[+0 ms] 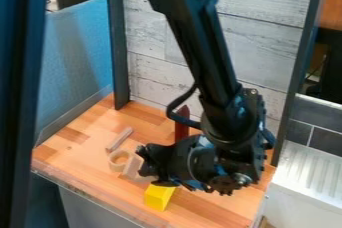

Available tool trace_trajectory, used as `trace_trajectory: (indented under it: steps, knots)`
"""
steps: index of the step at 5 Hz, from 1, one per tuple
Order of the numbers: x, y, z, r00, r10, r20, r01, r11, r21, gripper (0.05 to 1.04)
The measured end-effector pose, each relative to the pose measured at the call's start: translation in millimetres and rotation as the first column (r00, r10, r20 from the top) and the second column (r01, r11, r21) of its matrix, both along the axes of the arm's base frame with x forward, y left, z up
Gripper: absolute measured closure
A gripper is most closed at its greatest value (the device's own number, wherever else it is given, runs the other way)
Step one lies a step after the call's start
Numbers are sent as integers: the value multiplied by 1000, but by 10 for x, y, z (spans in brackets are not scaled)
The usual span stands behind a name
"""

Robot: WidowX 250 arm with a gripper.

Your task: Remove the shape from the ring to the top of the yellow rectangular

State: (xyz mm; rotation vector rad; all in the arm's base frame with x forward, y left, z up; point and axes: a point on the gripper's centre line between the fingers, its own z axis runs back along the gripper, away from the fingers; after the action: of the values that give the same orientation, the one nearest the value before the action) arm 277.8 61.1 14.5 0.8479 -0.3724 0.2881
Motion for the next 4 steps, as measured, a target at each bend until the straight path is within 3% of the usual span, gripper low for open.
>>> trace_trajectory:
  steps: [4]
  knots:
    - [273,-147,-139,994,104,-36,-101,993,57,792]
